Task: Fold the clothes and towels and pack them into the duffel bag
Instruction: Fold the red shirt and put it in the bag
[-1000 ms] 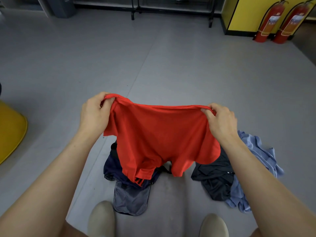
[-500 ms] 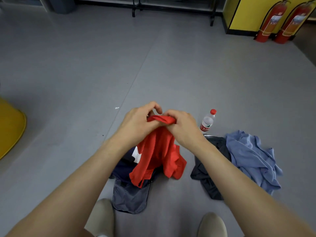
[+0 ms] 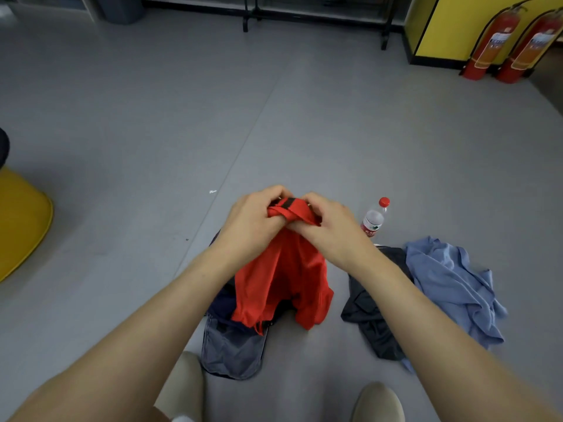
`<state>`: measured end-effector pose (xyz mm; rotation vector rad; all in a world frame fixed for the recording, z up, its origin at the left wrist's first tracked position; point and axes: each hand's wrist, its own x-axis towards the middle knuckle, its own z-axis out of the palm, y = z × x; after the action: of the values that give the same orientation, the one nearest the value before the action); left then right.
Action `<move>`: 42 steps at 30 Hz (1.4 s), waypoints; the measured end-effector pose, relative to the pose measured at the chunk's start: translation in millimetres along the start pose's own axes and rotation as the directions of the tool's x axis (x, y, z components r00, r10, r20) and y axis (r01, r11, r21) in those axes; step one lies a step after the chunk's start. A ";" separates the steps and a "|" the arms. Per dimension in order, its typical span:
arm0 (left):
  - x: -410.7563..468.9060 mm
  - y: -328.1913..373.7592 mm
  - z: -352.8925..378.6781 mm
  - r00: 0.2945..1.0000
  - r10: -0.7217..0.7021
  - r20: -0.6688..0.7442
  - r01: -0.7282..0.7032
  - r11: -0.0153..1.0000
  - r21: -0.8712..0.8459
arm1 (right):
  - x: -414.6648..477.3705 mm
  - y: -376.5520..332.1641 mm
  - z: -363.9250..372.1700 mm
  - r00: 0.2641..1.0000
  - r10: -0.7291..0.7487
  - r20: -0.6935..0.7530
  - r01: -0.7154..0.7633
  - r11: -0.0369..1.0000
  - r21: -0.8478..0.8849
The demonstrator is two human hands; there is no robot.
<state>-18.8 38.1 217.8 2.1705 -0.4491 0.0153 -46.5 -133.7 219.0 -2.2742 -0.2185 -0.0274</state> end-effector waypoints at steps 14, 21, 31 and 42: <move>6.7 -6.7 -7.4 0.997 -0.057 -0.044 0.053 0.994 -0.098 | -5.0 21.9 -27.3 0.981 0.192 -0.024 -0.192 0.981 -0.022; 1.2 -1.4 3.9 0.998 0.024 0.056 -0.026 0.999 0.033 | -3.4 -1.9 -21.5 0.987 -0.007 -0.159 -0.017 0.989 -0.149; 1.0 -0.5 -0.1 0.998 -0.021 0.066 0.018 0.999 0.042 | -14.6 22.7 -43.0 0.984 0.178 -0.007 -0.175 0.953 -0.247; -6.9 -15.2 9.1 0.967 -0.073 0.244 0.021 0.977 0.212 | -20.0 3.5 -49.1 0.992 -0.050 -0.118 0.056 0.997 0.054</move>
<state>-21.7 41.3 199.3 2.4004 -0.5598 -0.2517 -63.1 -175.9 246.7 -2.2012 -0.2153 -0.1791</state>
